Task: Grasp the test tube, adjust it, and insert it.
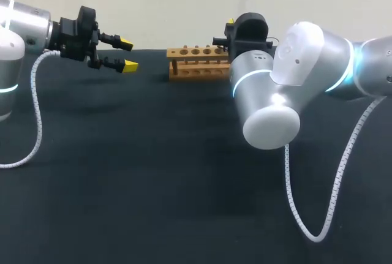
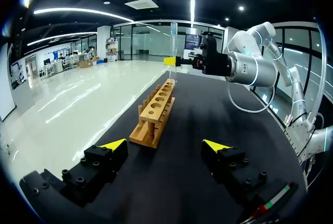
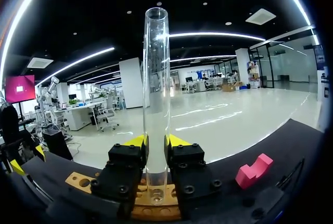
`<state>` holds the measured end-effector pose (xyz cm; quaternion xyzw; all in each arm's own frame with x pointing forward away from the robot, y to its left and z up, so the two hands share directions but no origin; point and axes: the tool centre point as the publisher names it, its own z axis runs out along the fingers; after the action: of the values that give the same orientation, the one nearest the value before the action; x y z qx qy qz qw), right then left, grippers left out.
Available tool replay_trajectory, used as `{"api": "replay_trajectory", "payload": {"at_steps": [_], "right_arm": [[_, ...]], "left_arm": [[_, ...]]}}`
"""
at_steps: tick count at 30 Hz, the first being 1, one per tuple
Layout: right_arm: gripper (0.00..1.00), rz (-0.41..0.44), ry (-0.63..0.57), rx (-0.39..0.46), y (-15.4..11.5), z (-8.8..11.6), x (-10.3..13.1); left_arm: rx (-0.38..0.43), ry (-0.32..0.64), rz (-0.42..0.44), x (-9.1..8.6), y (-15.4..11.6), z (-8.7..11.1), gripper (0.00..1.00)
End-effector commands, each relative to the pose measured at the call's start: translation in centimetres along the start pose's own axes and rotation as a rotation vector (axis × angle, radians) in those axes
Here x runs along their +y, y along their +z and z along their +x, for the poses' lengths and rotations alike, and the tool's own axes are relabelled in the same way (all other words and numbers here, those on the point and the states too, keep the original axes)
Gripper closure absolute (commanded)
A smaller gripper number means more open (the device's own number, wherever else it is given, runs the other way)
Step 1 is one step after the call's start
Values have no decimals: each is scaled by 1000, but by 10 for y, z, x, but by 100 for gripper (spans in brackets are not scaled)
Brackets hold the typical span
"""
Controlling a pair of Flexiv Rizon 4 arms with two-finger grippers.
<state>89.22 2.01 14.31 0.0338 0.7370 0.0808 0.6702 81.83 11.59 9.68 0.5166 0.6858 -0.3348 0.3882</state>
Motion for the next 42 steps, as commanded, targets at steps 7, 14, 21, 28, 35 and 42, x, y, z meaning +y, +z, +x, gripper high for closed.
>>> {"api": "replay_trajectory", "payload": {"at_steps": [7, 14, 21, 28, 35, 42], "right_arm": [[100, -58, 4, -5, 7, 3, -2], [100, -64, 9, -4, 9, 5, -2], [100, -62, 16, 2, 12, 10, -4], [100, -60, 26, 9, 17, 17, -7], [100, -61, 28, 14, 18, 25, -8], [100, -60, 21, 27, 19, 35, -6]], "left_arm": [[-4, 3, -3, -1, 0, 1, 0], [-4, 3, -3, -1, 0, 1, 100], [-4, 3, -3, -1, 0, 1, 100], [-4, 3, -3, -1, 0, 1, 0], [-4, 3, -3, -1, 0, 1, 0], [-4, 3, -3, -1, 0, 1, 0]]}}
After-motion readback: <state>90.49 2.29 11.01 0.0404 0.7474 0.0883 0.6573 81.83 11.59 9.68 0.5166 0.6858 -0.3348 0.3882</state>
